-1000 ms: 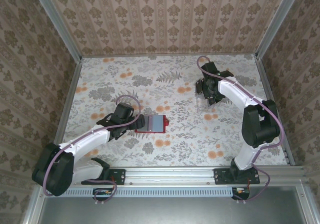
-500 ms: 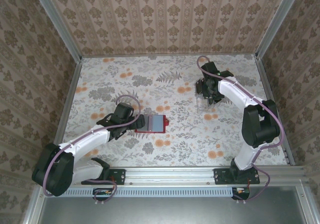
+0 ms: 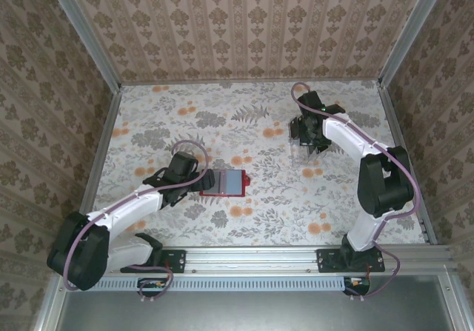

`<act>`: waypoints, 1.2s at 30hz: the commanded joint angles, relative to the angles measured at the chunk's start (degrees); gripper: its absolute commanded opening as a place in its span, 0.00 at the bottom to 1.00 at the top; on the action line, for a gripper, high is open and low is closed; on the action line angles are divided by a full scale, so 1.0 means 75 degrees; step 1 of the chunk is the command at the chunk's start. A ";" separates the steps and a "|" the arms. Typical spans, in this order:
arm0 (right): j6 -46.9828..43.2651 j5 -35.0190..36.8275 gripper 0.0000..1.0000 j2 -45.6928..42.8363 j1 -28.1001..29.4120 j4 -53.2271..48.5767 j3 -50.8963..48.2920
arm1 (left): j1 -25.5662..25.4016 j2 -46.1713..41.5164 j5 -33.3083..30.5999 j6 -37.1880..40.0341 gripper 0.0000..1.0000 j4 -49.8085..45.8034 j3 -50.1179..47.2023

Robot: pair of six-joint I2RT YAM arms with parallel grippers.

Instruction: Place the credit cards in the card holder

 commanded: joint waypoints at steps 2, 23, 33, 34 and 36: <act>-0.0134 -0.0160 0.14 0.0203 -0.0055 -0.0079 0.0104 | 0.0046 -0.0136 0.0056 0.0080 1.00 -0.0034 -0.0042; -0.0253 -0.0429 0.00 -0.0413 -0.0053 -0.0462 0.0704 | 0.0046 -0.0241 0.0021 0.0150 1.00 -0.0185 0.0086; 0.0654 -0.1561 0.00 -0.1890 0.0325 -0.0036 0.0268 | 0.0115 -0.0530 -0.0131 0.0377 1.00 -0.0550 0.0106; 0.0862 -0.1711 0.00 -0.2069 0.0485 0.0170 0.0064 | 0.0128 -0.0542 -0.0111 0.0414 1.00 -0.0575 0.0109; 0.1296 -0.2050 0.00 -0.2414 0.0842 0.0863 -0.0475 | 0.0139 -0.0533 -0.0098 0.0527 1.00 -0.0577 0.0111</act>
